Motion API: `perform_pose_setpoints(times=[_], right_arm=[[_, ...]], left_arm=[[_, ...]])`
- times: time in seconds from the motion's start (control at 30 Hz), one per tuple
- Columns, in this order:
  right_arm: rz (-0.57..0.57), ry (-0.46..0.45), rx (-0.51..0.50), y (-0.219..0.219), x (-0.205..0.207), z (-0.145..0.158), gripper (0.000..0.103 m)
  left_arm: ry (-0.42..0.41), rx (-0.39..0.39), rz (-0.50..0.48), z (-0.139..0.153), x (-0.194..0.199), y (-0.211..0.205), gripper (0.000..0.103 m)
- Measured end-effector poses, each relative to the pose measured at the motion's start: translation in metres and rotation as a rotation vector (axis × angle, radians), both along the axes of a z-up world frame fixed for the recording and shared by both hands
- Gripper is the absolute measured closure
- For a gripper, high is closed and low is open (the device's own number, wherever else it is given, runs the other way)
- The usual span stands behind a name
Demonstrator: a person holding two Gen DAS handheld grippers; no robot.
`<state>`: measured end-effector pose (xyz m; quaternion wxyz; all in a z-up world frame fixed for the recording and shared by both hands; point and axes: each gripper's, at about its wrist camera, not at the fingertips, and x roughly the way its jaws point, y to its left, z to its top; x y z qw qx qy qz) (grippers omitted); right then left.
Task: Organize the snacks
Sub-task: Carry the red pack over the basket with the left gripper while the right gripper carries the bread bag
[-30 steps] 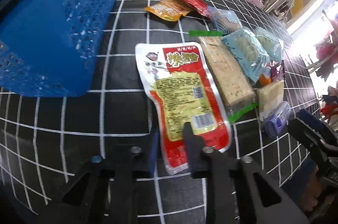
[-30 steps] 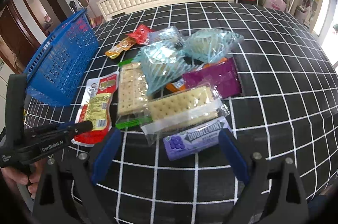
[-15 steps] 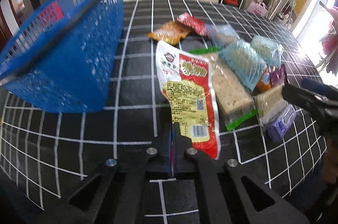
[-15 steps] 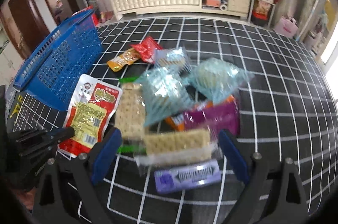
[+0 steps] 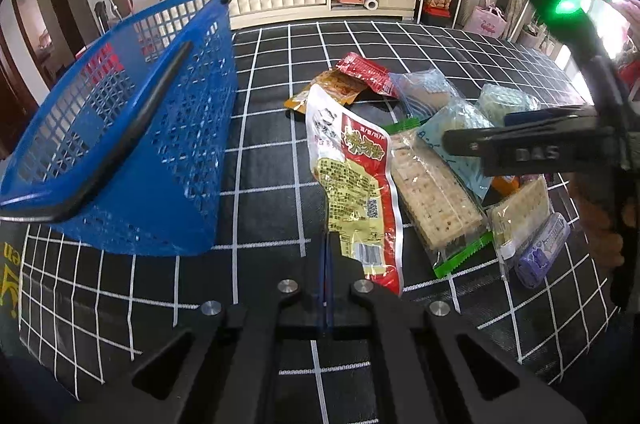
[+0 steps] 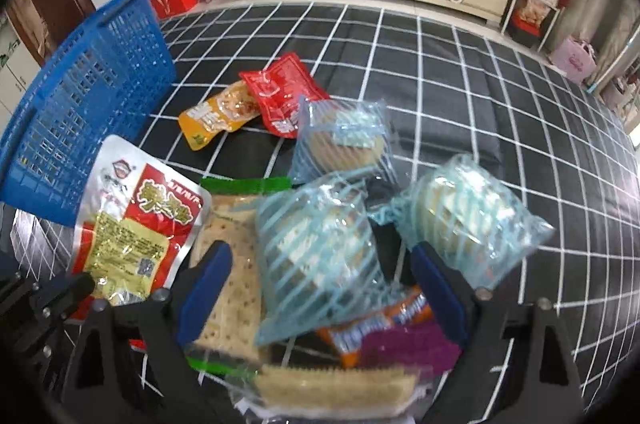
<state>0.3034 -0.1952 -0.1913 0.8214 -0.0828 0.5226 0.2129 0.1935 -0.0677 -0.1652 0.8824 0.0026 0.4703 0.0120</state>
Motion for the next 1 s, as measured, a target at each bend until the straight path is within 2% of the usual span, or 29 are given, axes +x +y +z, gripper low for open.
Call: perform_pose_setpoints(times=[0.03, 0.1, 0.23, 0.53, 0.67, 0.87, 1.0], right_arm=[[0.007, 0.017, 0.002, 0.001, 0.003, -0.004, 0.023], [0.019, 0.049, -0.003, 0.004, 0.005, -0.012, 0.032], [0.019, 0.023, 0.003, 0.002, -0.006, -0.009, 0.038], [-0.01, -0.054, 0.056, -0.007, -0.053, 0.035, 0.04], [-0.026, -0.095, 0.069, -0.008, -0.072, 0.061, 0.041], [-0.033, -0.157, 0.107, -0.006, -0.098, 0.104, 0.041], [-0.023, -0.197, 0.124, 0.011, -0.11, 0.126, 0.041]], left_arm=[[-0.001, 0.001, -0.004, -0.001, 0.001, -0.001, 0.103], [-0.002, 0.004, -0.003, -0.001, 0.005, -0.002, 0.103], [-0.014, 0.009, -0.003, 0.0, 0.01, -0.005, 0.103], [-0.096, 0.037, -0.021, 0.031, -0.007, -0.007, 0.103], [-0.166, 0.054, -0.031, 0.059, -0.026, -0.007, 0.103], [-0.236, 0.039, -0.044, 0.096, -0.052, 0.006, 0.103], [-0.281, 0.039, -0.047, 0.124, -0.067, 0.023, 0.103]])
